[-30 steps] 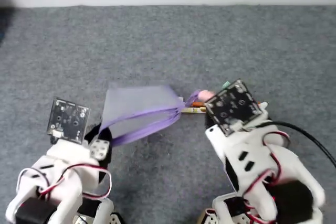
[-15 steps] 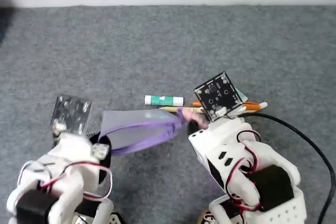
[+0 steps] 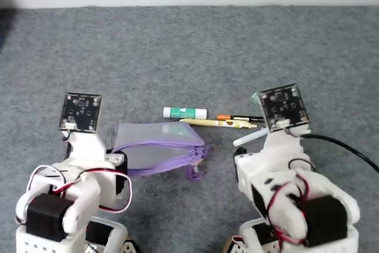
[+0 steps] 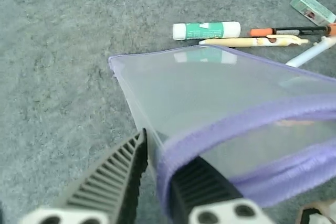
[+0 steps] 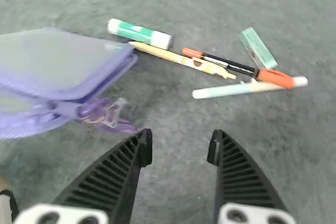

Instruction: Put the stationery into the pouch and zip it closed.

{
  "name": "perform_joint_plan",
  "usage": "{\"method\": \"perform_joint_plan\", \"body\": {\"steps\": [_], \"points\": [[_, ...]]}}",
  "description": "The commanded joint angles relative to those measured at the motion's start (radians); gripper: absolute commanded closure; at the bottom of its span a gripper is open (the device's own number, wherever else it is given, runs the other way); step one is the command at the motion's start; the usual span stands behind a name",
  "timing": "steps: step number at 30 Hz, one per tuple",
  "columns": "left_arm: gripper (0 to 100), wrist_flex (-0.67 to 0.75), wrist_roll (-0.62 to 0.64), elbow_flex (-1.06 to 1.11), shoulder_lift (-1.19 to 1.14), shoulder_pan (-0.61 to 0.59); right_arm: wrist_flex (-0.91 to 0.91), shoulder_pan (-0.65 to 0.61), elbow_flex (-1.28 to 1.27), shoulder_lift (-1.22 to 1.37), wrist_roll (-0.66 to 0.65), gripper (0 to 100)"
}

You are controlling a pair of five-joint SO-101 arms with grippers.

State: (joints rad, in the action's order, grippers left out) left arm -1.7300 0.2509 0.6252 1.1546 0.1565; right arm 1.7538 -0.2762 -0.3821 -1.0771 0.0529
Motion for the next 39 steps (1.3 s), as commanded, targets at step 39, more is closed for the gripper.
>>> {"method": "perform_joint_plan", "body": {"steps": [39], "points": [[99,0.006,0.023,-0.004,-0.008,-0.238,-0.578,0.455,0.264,1.279,0.471,82.9]]}}
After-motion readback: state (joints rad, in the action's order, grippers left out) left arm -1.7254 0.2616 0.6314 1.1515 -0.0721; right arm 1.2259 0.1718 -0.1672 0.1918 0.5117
